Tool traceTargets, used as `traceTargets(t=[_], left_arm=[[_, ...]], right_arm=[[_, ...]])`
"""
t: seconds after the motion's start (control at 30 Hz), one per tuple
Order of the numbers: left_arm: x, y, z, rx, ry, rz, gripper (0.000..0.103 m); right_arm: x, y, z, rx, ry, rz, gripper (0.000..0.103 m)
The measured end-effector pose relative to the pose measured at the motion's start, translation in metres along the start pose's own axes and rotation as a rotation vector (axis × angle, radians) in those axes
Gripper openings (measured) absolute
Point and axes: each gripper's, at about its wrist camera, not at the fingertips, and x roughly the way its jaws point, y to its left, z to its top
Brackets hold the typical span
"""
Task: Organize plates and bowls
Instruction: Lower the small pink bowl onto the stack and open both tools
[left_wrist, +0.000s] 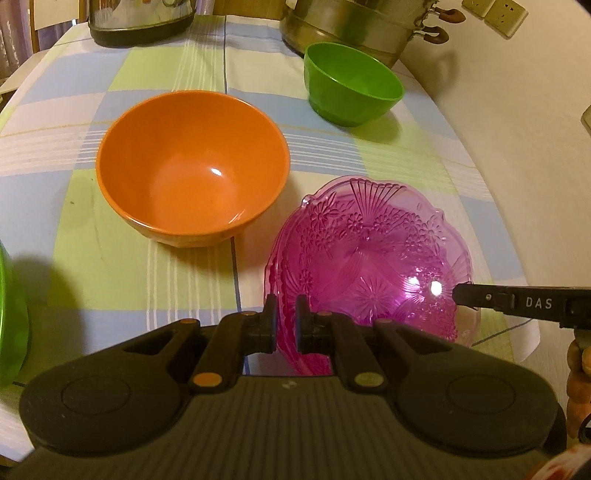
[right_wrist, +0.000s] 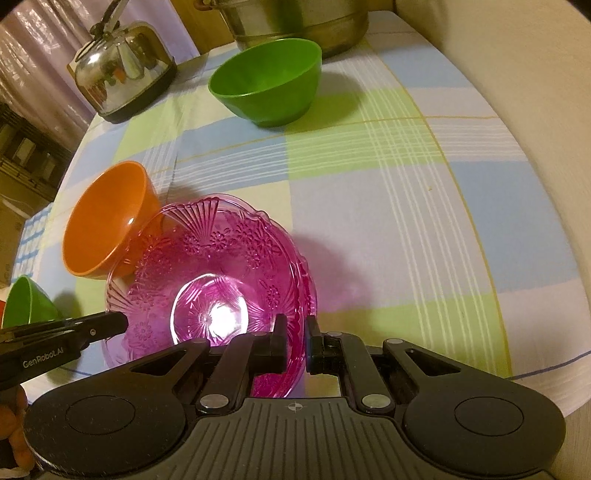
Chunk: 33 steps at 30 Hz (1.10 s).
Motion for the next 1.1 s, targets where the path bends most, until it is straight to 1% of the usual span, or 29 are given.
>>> traceTargets(t=[0.73,0.77,0.83,0.87,0.9,0.97,1.0,1.1], left_arm=[[0.0003,0.0027,0.0005,-0.010,-0.003,-0.006,0.008],[0.0002,0.0029,0.0007,-0.014,-0.004,-0.008,0.009],[-0.0002,0.0037,0.0006,-0.023,-0.008,-0.006,0.017],[-0.0010,0.0041,0.0004,-0.025,-0.013,-0.006,0.024],[-0.0021,0.0045,0.0004,-0.025,-0.017,-0.005,0.025],[-0.0043,0.0054,0.0007,-0.025,-0.025,-0.001,0.025],[-0.0053,0.0061,0.0011,-0.027,-0.030,-0.001,0.025],[-0.0078,0.0078,0.0021,-0.031,-0.039,0.000,0.025]], right_arm=[[0.0021,0.0032,0.0029,-0.014,-0.011,-0.009,0.009],[0.0022,0.0035,0.0032,-0.015,-0.013,-0.009,0.009],[0.0026,0.0030,0.0040,-0.017,-0.021,0.005,0.010],[0.0024,0.0024,0.0039,-0.013,-0.024,0.015,0.013],[0.0018,0.0019,0.0040,-0.006,-0.032,0.021,0.019],[-0.0013,0.0008,0.0045,0.004,-0.057,0.040,0.062],[-0.0035,0.0000,0.0045,0.013,-0.074,0.047,0.065],[-0.0064,-0.0029,0.0059,0.029,-0.091,0.047,0.065]])
